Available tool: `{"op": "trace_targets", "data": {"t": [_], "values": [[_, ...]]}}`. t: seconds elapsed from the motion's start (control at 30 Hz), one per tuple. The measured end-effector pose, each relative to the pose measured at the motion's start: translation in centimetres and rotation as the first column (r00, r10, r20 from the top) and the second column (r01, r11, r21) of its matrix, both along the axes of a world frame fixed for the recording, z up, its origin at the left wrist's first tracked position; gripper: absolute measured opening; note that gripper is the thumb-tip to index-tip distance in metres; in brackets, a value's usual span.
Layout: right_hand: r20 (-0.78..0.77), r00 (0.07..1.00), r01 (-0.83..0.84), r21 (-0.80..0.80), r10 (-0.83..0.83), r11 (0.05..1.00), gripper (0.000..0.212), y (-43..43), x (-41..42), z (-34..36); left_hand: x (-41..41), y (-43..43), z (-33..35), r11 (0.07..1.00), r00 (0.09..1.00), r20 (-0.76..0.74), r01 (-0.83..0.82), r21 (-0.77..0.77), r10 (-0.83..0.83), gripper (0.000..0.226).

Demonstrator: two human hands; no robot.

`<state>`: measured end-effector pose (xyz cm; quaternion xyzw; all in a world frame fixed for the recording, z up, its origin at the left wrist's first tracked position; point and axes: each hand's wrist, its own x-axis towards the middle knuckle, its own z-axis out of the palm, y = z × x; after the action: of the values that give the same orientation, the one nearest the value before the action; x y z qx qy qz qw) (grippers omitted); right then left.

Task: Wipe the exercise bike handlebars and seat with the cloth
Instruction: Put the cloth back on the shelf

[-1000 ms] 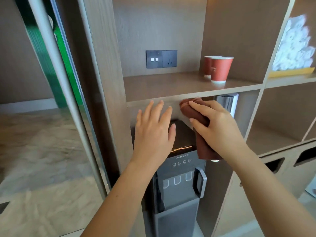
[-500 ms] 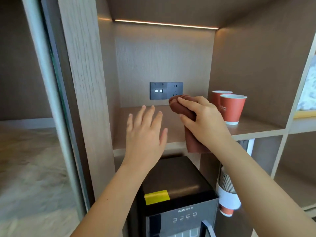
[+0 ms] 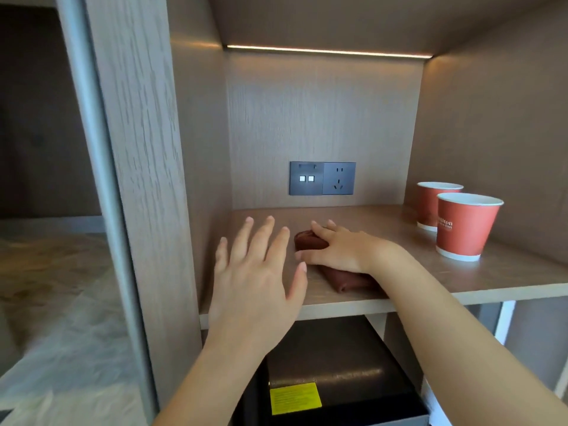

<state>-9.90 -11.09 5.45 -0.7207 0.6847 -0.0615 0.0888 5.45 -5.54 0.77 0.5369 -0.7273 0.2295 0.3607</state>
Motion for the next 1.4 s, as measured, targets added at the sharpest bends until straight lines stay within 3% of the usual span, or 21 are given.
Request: {"op": "trace_targets", "data": {"t": [0.2, 0.33, 0.43, 0.57, 0.77, 0.87, 1.0, 1.4], "values": [[-0.027, 1.0, 0.011, -0.032, -0.012, 0.999, 0.077, 0.0, 0.1, -0.4, 0.0, 0.0, -0.1, 1.0, 0.999, 0.044, -0.02, -0.007, 0.021, 0.057], [0.068, 0.998, 0.021, -0.231, -0.005, 0.973, 0.072, 1.2, -0.4, -0.2, 0.2, 0.1, -0.5, 0.999, 0.999, 0.042, -0.019, -0.035, 0.02, 0.056], [0.013, 0.999, -0.039, -0.312, 0.046, 0.949, 0.075, 2.8, -2.2, -0.4, 0.4, 0.2, -0.8, 0.997, 0.998, 0.046, -0.027, -0.068, 0.03, 0.054], [0.028, 0.989, -0.136, -0.249, 0.147, 0.959, 0.088, 5.5, -5.6, -1.2, 0.6, 0.5, -1.3, 0.992, 0.994, 0.09, -0.05, -0.116, 0.061, 0.053], [0.053, 0.981, -0.177, -0.142, 0.186, 0.974, 0.084, 6.2, -7.0, -1.7, 1.5, 1.6, -1.4, 0.984, 0.989, 0.12, -0.068, -0.162, 0.088, 0.051], [0.054, 0.977, -0.198, -0.136, 0.207, 0.971, 0.089, 5.5, -5.9, -1.7, 2.4, 2.3, -1.3, 0.963, 0.967, 0.19, -0.121, -0.24, 0.169, 0.051], [0.021, 0.973, -0.226, -0.115, 0.23, 0.967, 0.094, 4.2, -3.3, -1.9, 4.4, 2.4, -0.9, 0.924, 0.954, 0.158, -0.192, -0.33, 0.255, 0.053], [-0.047, 0.943, -0.329, 0.01, 0.33, 0.944, 0.079, 0.0, 4.6, -1.4, 7.1, 1.2, -1.4, 0.886, 0.918, 0.192, -0.254, -0.389, 0.347, 0.07]]}}
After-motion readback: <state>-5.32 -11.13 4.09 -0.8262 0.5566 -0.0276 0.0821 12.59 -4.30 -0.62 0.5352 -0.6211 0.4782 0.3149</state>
